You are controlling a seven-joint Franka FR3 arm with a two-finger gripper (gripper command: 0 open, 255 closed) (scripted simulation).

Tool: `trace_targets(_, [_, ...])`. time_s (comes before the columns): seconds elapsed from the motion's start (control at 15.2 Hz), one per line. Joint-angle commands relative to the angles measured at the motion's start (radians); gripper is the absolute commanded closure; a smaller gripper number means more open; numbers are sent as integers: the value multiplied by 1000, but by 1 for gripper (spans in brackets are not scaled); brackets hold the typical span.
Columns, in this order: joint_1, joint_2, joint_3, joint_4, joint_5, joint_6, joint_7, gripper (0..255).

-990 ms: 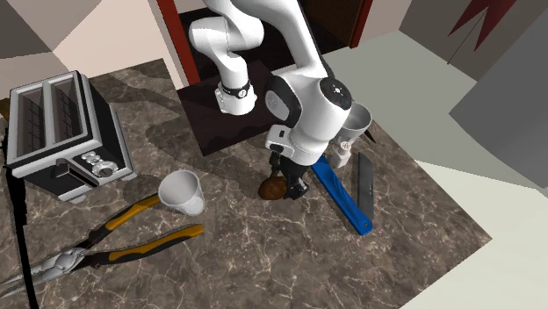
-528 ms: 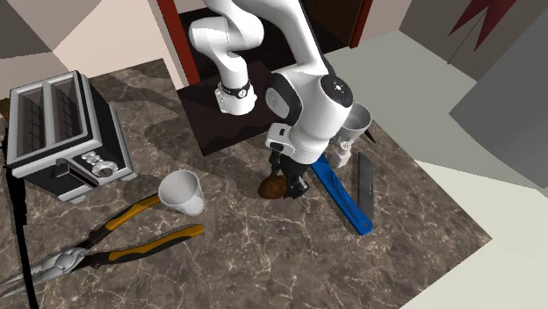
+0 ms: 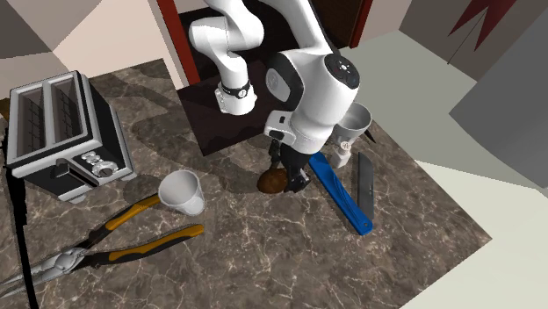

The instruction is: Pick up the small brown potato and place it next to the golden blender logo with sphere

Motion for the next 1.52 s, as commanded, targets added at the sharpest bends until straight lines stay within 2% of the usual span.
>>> trace_targets(0.0, [0,-13,1,14,11,-25,-13,255])
trace_targets(1.45, [3,-119,3,194,88,-287,-123,255])
